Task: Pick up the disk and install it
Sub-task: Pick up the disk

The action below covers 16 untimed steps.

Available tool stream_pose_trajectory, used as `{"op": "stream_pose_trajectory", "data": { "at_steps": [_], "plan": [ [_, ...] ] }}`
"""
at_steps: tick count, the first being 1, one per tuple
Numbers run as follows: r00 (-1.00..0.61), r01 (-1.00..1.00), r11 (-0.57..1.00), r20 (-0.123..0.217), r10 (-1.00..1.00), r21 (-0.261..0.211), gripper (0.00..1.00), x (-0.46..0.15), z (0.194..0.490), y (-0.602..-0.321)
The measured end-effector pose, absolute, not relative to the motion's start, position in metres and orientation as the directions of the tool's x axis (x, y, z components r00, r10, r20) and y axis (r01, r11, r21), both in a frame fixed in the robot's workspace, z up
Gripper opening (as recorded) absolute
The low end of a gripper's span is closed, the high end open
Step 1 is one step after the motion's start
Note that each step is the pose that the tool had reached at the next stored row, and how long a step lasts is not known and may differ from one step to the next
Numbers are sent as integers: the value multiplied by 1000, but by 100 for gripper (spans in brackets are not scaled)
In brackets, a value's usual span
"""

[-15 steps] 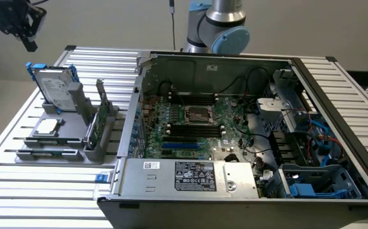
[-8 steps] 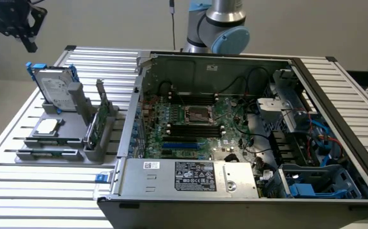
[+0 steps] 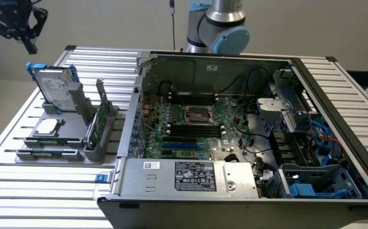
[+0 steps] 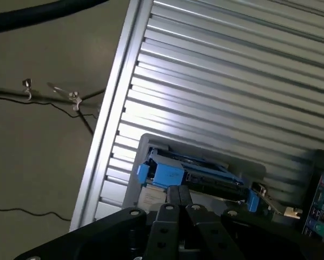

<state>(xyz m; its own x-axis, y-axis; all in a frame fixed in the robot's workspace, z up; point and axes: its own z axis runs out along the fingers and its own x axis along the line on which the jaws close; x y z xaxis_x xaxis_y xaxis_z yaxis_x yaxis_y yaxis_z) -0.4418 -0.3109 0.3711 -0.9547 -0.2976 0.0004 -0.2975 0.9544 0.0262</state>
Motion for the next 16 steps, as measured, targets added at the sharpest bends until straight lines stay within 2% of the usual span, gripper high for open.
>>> {"op": "stream_pose_trajectory", "data": {
  "at_steps": [16],
  "plan": [
    [-829, -559, 829, 0, -559, 26, 11, -442, 362, -311]
  ]
}}
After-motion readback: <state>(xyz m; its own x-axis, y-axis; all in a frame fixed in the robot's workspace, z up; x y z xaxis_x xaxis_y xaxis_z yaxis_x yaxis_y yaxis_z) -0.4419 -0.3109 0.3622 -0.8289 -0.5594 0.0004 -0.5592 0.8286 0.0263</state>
